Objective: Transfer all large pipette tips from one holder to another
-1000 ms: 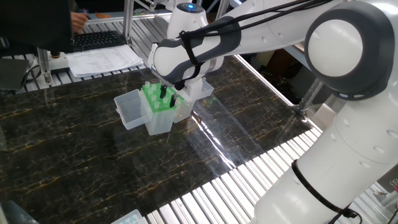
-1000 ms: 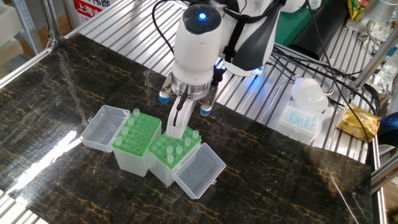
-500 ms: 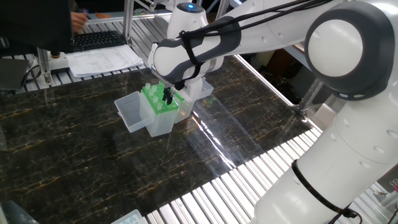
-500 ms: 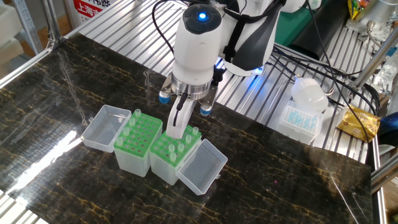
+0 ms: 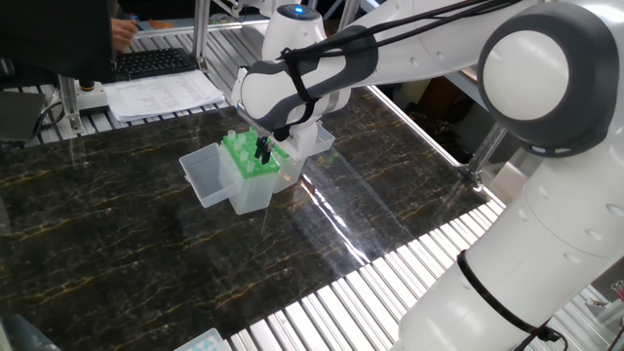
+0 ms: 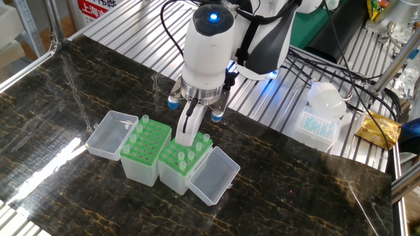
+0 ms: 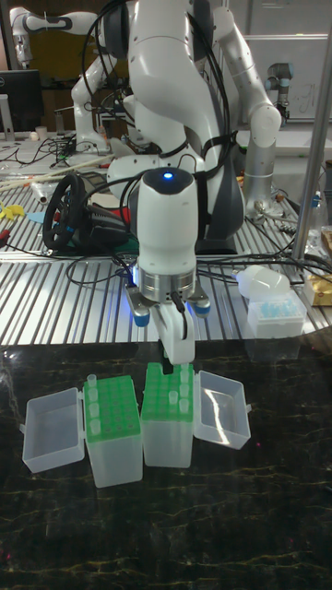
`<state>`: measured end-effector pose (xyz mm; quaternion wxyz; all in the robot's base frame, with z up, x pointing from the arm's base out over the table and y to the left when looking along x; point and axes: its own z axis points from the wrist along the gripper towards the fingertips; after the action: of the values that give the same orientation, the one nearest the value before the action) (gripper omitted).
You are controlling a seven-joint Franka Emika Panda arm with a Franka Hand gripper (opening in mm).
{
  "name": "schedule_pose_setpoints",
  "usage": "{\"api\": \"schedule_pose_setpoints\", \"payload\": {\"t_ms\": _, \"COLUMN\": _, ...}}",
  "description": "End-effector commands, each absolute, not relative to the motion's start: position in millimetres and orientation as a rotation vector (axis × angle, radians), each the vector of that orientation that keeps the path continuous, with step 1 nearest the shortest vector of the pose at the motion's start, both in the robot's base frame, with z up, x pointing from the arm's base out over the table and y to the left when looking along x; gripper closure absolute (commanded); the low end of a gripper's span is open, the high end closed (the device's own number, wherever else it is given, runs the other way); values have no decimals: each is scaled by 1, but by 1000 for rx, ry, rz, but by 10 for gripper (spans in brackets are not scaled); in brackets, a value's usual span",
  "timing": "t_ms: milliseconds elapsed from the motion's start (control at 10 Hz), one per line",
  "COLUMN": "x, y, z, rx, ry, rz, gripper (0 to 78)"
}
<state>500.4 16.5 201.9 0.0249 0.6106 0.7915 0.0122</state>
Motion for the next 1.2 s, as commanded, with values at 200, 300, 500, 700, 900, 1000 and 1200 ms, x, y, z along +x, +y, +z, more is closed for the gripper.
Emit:
{"api": "schedule_pose_setpoints", "payload": {"t_ms": 200, "x": 509, "y": 23, "z": 230, "rx": 1813, "ry": 2497, "rz": 9, "gripper": 764}}
{"api": "schedule_pose_setpoints", "payload": {"t_ms": 300, "x": 509, "y": 23, "z": 231, "rx": 1808, "ry": 2501, "rz": 9, "gripper": 764}}
{"api": "schedule_pose_setpoints", "payload": {"t_ms": 500, "x": 508, "y": 23, "z": 235, "rx": 1771, "ry": 2524, "rz": 10, "gripper": 764}}
{"api": "schedule_pose_setpoints", "payload": {"t_ms": 700, "x": 505, "y": 21, "z": 243, "rx": 1722, "ry": 2559, "rz": 10, "gripper": 764}}
{"api": "schedule_pose_setpoints", "payload": {"t_ms": 900, "x": 503, "y": 19, "z": 250, "rx": 1691, "ry": 2579, "rz": 10, "gripper": 764}}
{"api": "schedule_pose_setpoints", "payload": {"t_ms": 1000, "x": 502, "y": 18, "z": 253, "rx": 1684, "ry": 2585, "rz": 11, "gripper": 764}}
{"api": "schedule_pose_setpoints", "payload": {"t_ms": 1200, "x": 499, "y": 16, "z": 261, "rx": 1651, "ry": 2605, "rz": 10, "gripper": 764}}
